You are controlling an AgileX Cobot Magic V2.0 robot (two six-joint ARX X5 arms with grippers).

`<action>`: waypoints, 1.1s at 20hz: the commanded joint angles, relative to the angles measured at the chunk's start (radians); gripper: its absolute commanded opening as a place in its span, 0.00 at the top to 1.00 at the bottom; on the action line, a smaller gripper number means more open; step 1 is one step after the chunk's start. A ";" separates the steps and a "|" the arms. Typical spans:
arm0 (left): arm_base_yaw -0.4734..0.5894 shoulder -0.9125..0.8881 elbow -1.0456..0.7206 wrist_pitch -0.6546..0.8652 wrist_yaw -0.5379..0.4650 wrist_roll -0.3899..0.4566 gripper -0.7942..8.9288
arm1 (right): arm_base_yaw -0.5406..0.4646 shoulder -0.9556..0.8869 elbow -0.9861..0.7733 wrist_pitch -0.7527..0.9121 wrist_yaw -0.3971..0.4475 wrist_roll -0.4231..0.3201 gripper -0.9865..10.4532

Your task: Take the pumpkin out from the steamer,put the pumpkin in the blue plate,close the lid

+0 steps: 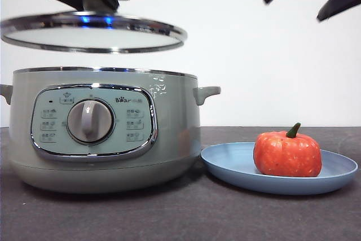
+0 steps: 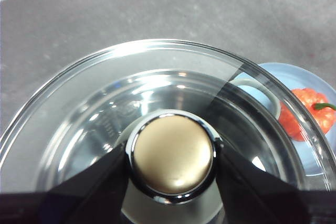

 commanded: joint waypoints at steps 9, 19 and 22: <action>-0.002 0.130 0.010 0.072 0.016 -0.010 0.93 | 0.000 -0.106 -0.007 -0.043 0.006 0.029 0.47; -0.015 0.138 0.010 0.026 0.014 -0.013 0.93 | 0.000 -0.105 -0.007 -0.062 0.006 0.029 0.47; -0.015 0.138 0.010 0.021 0.005 -0.002 0.93 | 0.000 -0.105 -0.007 -0.063 0.006 0.029 0.47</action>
